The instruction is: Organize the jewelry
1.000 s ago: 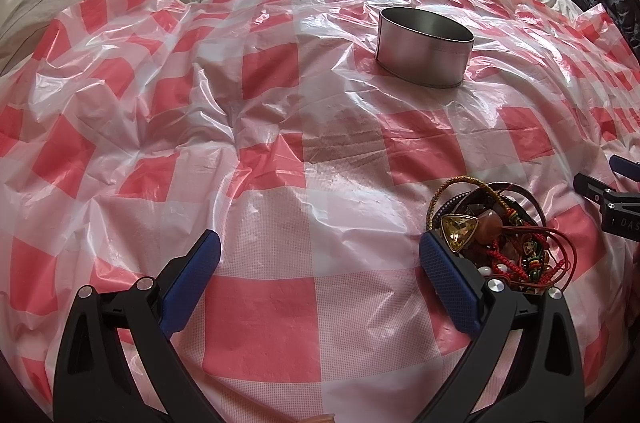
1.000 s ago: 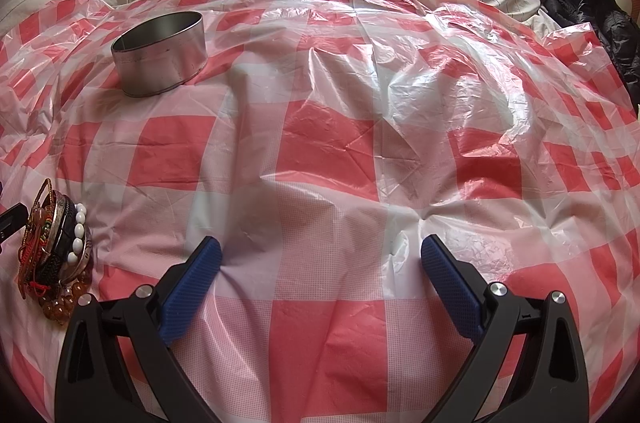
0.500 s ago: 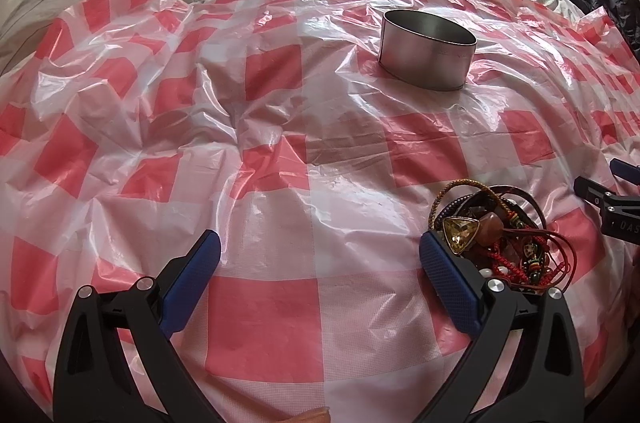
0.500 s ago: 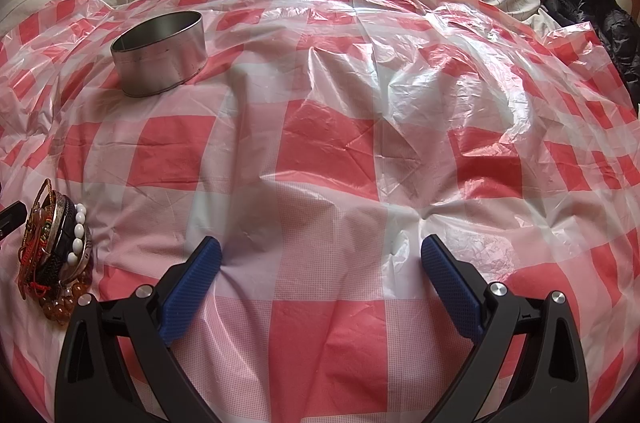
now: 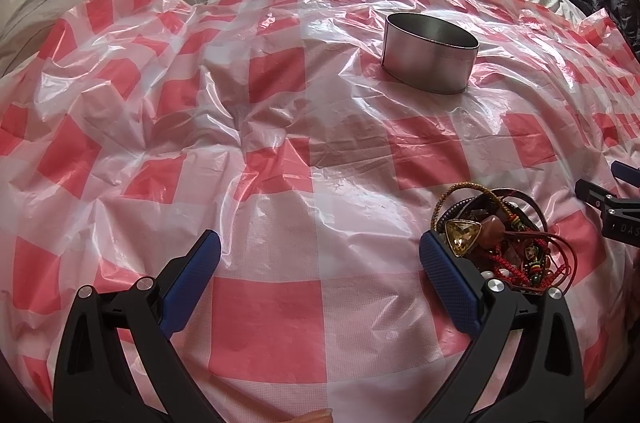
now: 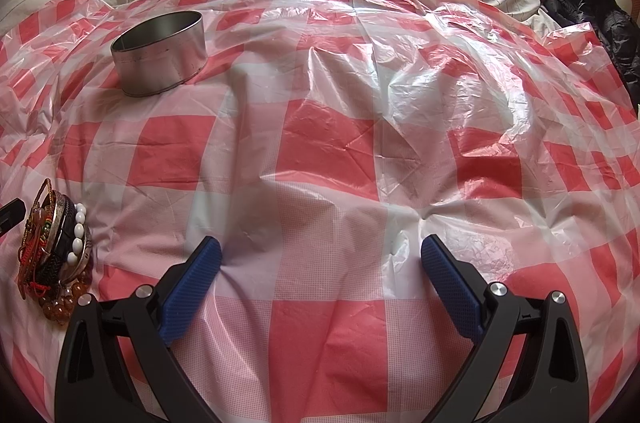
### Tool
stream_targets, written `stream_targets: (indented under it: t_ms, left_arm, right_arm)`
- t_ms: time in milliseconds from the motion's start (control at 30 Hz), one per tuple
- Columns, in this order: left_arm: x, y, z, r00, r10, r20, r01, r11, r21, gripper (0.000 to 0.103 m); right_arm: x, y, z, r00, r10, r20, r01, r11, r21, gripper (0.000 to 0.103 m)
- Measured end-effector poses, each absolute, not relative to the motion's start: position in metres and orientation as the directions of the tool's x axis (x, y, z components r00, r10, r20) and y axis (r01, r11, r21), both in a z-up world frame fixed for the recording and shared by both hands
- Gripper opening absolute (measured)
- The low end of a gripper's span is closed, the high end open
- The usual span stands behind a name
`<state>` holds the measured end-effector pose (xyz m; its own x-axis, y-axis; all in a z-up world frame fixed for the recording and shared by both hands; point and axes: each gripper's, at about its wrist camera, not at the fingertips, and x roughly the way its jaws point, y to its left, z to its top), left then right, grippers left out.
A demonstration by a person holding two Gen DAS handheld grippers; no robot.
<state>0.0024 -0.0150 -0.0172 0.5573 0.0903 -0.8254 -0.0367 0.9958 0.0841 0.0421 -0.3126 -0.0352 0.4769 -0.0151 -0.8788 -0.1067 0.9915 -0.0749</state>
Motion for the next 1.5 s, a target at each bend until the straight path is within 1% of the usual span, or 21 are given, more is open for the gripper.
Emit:
stream_targets:
  t_ms: [1500]
  left_arm:
    - [0.0058, -0.0173, -0.0126, 0.565, 0.093, -0.82, -0.043, 0.996, 0.083, 0.096]
  right_arm:
    - [0.0418, -0.3115, -0.0356, 0.473, -0.016, -0.881, -0.108, 0.991, -0.076, 0.096]
